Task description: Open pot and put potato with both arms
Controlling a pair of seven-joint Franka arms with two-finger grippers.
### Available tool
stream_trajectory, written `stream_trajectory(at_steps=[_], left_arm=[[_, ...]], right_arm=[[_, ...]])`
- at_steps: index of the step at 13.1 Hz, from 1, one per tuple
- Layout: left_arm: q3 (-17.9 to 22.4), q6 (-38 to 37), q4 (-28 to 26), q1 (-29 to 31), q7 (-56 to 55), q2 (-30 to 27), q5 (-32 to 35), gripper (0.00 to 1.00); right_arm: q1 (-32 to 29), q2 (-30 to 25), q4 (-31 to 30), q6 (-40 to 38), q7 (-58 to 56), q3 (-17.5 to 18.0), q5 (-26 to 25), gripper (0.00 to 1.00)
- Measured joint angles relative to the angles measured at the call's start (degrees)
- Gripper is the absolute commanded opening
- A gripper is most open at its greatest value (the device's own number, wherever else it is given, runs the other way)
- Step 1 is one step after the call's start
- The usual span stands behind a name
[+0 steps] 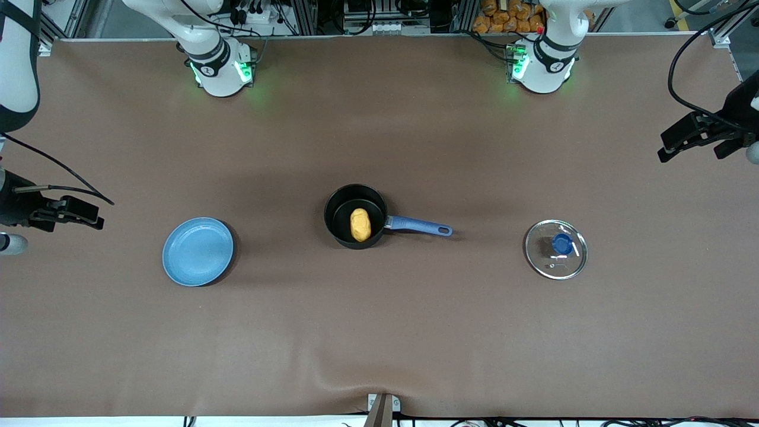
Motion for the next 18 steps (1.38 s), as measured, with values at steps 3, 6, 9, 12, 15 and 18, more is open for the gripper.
stream_trajectory(at_steps=[3, 6, 9, 12, 15, 18], left_arm=[[3.32, -0.14, -1.63, -4.28, 0.00, -0.55, 0.00, 1.00], [3.50, -0.36, -2.83, -5.74, 0.00, -2.00, 0.00, 1.00], [3.47, -1.55, -3.75, -6.36, 0.00, -3.21, 0.00, 1.00], [3.38, -1.58, -4.83, -6.53, -0.01, -3.38, 0.00, 1.00], [3.39, -1.58, -4.83, -6.52, -0.07, -3.39, 0.00, 1.00], [3.48, -1.52, -4.62, -6.45, -0.07, -3.39, 0.00, 1.00]], right_arm=[[0.00, -0.01, 0.00, 0.00, 0.00, 0.19, -0.03, 1.00], [0.01, -0.05, 0.02, 0.00, -0.01, 0.35, -0.05, 1.00], [0.20, -0.05, 0.02, 0.09, 0.00, 0.77, -0.31, 1.00], [0.24, -0.06, 0.02, 0.20, 0.00, 0.91, -1.63, 1.00], [0.24, -0.15, 0.02, 0.20, -0.01, 0.92, -2.08, 1.00], [0.24, -0.48, 0.02, 0.17, -0.03, 0.96, -3.15, 1.00]])
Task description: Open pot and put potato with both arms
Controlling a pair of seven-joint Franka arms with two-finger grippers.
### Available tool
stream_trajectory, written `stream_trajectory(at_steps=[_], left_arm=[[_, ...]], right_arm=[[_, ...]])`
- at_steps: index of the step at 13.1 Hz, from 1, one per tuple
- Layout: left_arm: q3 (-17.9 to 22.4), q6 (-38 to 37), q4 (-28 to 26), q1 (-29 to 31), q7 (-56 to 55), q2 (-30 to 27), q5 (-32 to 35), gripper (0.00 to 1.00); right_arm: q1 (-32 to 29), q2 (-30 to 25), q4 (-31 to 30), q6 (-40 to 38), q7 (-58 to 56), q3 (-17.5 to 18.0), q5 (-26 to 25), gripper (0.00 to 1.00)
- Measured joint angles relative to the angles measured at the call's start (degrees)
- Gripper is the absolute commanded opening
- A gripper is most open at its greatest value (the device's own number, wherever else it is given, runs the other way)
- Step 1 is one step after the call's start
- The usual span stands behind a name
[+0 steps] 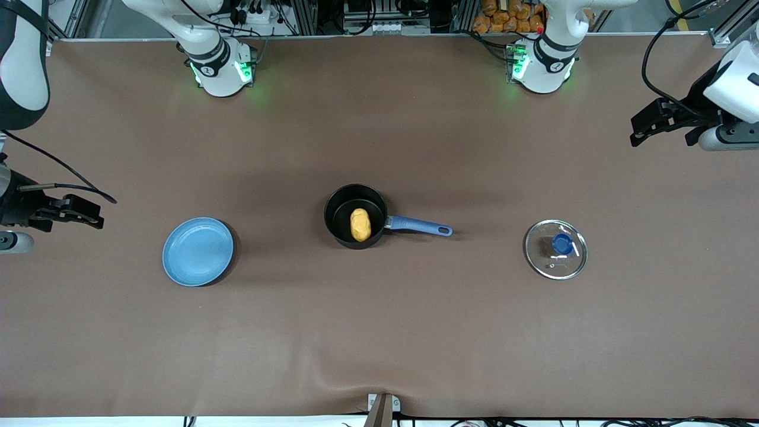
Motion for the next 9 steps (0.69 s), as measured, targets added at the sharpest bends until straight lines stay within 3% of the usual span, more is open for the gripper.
stream_trajectory(at_steps=[9], left_arm=[[0.28, 0.00, 1.25, 0.09, 0.00, -0.01, 0.00, 1.00]], right_arm=[[0.47, -0.80, -0.04, -0.33, 0.00, 0.49, -0.08, 1.00]])
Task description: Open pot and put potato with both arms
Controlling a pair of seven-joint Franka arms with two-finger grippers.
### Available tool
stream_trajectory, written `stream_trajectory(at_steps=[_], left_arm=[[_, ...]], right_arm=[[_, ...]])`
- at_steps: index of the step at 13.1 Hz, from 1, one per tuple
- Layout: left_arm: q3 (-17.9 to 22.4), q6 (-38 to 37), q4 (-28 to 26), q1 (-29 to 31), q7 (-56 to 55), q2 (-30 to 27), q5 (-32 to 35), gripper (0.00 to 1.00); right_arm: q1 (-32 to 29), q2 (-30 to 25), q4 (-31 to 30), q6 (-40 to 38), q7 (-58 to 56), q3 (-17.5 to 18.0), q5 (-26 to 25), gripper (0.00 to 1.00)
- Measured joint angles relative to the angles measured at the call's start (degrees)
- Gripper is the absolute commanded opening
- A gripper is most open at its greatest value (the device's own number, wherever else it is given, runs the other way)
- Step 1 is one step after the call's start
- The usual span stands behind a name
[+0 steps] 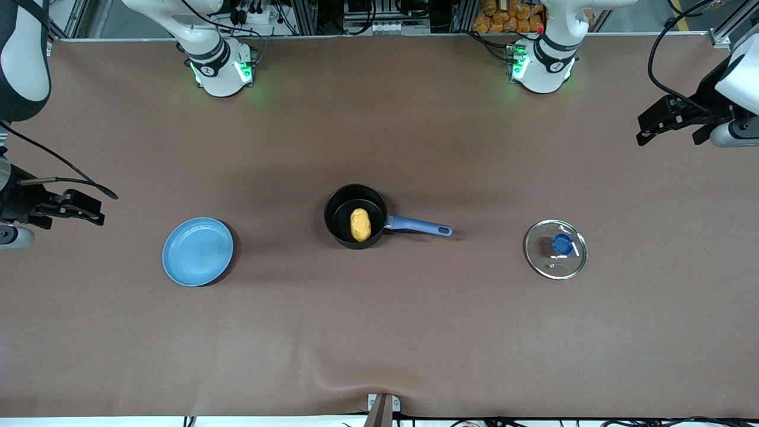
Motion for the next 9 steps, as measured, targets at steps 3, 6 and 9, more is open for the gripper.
stream_trajectory(at_steps=[3, 6, 9], left_arm=[[0.04, 0.00, 0.12, 0.01, 0.00, 0.00, 0.00, 1.00], [0.05, 0.00, 0.13, 0.01, 0.00, 0.00, 0.00, 1.00], [0.05, -0.05, 0.22, 0.01, 0.00, 0.00, 0.00, 1.00]], right_arm=[[0.39, 0.00, 0.00, 0.00, 0.00, 0.02, 0.00, 1.00], [0.41, -0.01, 0.00, -0.01, 0.00, 0.02, 0.00, 1.00], [0.42, -0.01, 0.00, -0.02, 0.00, 0.02, 0.00, 1.00]])
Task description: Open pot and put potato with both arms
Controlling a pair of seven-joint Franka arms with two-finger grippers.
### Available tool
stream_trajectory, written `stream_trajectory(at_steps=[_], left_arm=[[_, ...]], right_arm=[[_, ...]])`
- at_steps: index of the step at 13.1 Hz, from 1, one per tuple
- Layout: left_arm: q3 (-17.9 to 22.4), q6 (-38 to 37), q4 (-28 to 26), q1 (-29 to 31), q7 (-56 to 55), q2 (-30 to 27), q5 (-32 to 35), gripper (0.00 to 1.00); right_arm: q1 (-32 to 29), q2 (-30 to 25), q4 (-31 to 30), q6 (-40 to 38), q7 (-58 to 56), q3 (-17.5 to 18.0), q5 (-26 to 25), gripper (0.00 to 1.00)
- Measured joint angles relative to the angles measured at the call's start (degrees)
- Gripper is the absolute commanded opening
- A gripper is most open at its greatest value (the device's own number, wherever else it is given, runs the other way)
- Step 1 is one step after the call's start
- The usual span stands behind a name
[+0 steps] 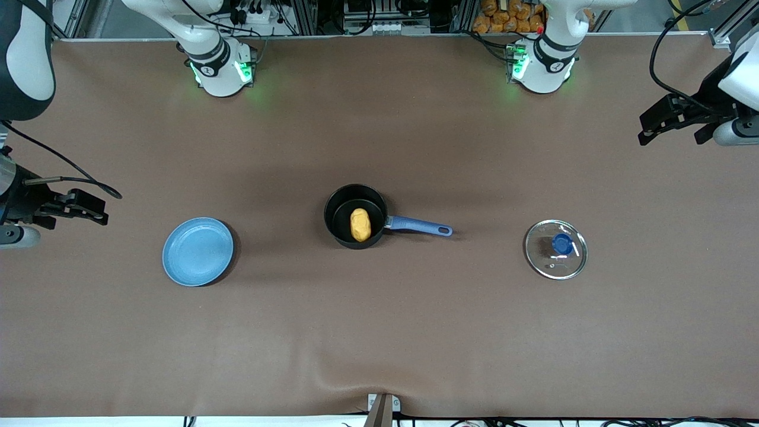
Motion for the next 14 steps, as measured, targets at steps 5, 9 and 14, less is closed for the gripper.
stream_trajectory(at_steps=[5, 9, 14], left_arm=[[0.00, -0.02, 0.05, 0.00, 0.00, 0.00, 0.00, 1.00], [0.02, -0.09, 0.06, 0.01, 0.00, -0.01, 0.00, 1.00], [-0.09, -0.26, 0.08, -0.04, 0.00, -0.01, 0.00, 1.00]], right_arm=[[0.00, 0.00, 0.00, 0.00, 0.00, 0.00, 0.00, 1.00], [-0.07, -3.09, -0.36, -3.11, -1.27, -0.10, 0.00, 1.00], [-0.89, -15.22, -10.73, -2.80, -2.66, -0.20, 0.00, 1.00]])
